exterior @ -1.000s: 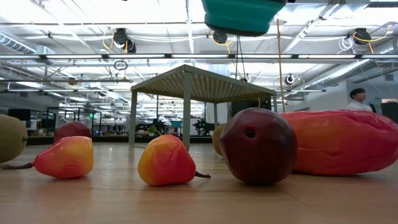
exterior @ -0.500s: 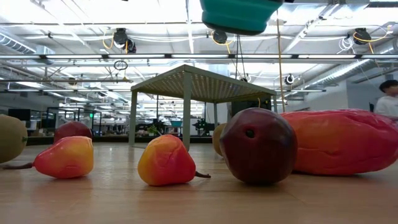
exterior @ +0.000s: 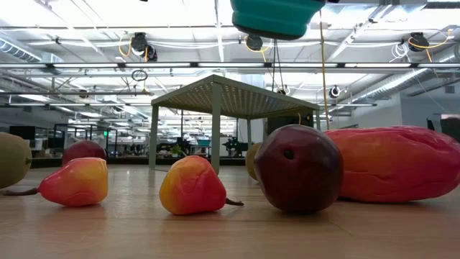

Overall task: Pick & Place Fruit
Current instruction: Put the blue strainer bowl on the shelf

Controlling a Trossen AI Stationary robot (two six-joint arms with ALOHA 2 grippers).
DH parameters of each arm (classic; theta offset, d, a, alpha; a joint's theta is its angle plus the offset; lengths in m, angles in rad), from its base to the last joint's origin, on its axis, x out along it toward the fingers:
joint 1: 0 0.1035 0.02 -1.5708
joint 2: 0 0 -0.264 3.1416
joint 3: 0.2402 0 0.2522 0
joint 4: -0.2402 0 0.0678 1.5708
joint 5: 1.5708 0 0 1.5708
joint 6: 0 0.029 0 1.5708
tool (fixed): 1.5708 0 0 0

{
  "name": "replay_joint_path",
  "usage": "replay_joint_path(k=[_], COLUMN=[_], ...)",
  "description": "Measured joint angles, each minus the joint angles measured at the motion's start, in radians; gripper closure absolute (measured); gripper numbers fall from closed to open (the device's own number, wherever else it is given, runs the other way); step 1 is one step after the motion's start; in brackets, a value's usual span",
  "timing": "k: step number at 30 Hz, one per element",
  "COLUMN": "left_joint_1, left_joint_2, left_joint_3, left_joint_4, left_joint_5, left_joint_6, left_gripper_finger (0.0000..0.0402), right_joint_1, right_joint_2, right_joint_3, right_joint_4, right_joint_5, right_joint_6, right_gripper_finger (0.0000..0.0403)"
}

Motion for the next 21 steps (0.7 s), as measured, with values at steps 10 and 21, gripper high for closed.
replay_joint_path(k=[10,21], left_joint_1=[0.001,0.007], left_joint_2=[-0.001,0.000], left_joint_3=[0.001,0.001], left_joint_4=[0.052,0.053], left_joint_5=[-0.001,0.011], left_joint_6=[-0.024,-0.084], left_gripper_finger=[0.0380,0.0379], right_joint_1=[0.002,0.003], right_joint_2=[0.000,0.001], right_joint_3=[0.000,-0.044], right_joint_4=[0.002,0.117], right_joint_5=[0.073,0.099], right_joint_6=[0.000,-0.027], right_gripper_finger=[0.0393,0.0393])
